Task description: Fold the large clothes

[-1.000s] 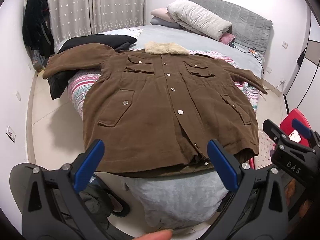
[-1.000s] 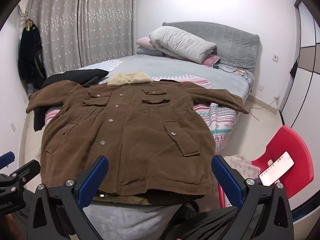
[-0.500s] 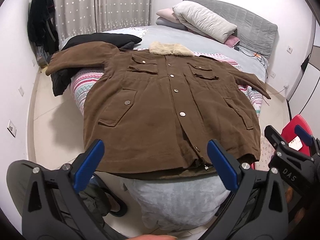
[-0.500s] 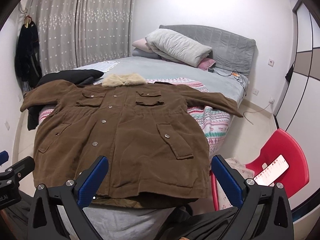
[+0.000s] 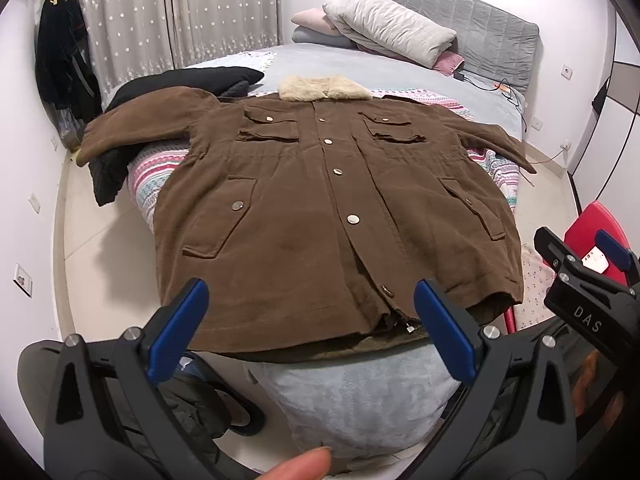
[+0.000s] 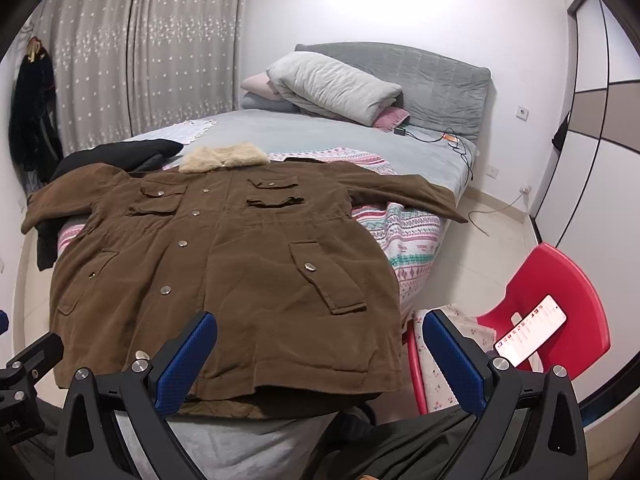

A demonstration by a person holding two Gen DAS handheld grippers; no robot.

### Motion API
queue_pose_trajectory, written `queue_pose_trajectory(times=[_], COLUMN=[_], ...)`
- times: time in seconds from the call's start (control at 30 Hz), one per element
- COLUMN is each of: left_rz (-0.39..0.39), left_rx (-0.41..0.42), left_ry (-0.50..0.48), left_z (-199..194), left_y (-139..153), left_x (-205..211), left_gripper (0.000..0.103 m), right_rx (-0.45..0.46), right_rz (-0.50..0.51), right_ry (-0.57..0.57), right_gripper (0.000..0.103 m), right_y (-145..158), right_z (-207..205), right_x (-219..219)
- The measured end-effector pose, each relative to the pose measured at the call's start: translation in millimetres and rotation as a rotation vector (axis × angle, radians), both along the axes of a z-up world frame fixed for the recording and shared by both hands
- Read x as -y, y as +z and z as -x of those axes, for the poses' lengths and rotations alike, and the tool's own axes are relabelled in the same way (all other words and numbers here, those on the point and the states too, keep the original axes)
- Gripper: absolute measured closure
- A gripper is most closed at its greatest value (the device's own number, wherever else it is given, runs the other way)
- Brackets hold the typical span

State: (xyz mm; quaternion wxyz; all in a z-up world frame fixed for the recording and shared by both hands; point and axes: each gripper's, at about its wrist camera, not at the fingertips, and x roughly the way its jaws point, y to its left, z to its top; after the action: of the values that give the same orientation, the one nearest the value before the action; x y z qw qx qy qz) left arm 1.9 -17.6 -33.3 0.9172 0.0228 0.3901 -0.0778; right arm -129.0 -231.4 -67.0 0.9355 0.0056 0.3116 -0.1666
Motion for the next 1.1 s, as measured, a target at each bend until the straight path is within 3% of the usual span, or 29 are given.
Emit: queue_pose_trajectory(times=[0.53,0.97,1.1], left_rz=[0.004,0.038,0.096], left_rx=[0.046,0.02,-0.017], left_ry=[0.004,0.011,0.043], left_z=[-0.6,-11.0,-17.7], left_y=[0.5,-9.3,-15.2], left_x=[1.6,-3.3,-12.4], left_gripper=[0.001,0.001,0.001], right_rx=[-0.008,-0.043,-0.047], right_rz=[0.013,0.021,0.015], right_ry=[-0.013,-0.024,-0.028], right_gripper=[0.0,0.0,0.0], right_y=[-5.4,-14.6,-16.7], right_z=[-4.5,-12.8,-16.1], right_x=[1.3,4.3,7.2])
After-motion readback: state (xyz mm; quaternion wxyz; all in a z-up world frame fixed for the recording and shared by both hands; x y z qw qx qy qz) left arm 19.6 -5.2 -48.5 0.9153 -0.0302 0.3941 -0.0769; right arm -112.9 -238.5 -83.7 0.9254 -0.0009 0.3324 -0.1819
